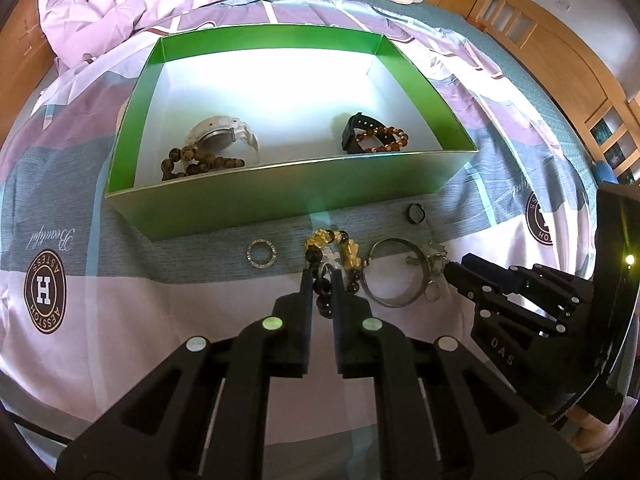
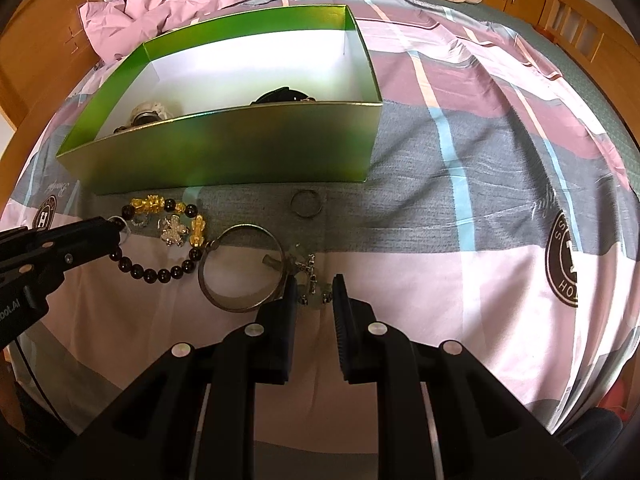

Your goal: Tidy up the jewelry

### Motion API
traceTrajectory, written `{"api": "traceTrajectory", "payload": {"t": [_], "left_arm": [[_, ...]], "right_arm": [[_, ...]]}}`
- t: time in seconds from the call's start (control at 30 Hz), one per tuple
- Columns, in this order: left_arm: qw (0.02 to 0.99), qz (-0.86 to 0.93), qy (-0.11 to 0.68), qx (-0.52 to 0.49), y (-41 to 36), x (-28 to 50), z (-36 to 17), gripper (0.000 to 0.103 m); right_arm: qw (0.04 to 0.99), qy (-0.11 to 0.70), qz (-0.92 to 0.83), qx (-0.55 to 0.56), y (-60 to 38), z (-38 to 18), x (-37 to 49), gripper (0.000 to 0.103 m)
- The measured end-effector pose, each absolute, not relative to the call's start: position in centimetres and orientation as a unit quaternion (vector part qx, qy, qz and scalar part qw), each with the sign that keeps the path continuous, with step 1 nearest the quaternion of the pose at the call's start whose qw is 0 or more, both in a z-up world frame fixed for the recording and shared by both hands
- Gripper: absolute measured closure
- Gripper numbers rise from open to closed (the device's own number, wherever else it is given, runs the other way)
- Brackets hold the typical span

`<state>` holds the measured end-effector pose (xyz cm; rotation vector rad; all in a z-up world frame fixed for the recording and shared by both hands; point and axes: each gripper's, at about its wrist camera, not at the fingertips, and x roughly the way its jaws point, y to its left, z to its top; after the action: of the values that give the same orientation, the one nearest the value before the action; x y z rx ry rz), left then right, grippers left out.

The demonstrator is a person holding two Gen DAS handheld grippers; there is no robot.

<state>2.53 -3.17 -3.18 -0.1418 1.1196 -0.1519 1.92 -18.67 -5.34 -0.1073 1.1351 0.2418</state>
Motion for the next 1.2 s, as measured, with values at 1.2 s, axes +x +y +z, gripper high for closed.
{"api": "traceTrajectory", "payload": {"t": [1.2], "left_arm": [[0.841,-0.063,0.534,-0.062,-2.97,2.61,-3.49,0.094]], "right_arm": [[0.837,0.530,0.119,-0.060,-18.13,-5.22,1.23,0.085]]}}
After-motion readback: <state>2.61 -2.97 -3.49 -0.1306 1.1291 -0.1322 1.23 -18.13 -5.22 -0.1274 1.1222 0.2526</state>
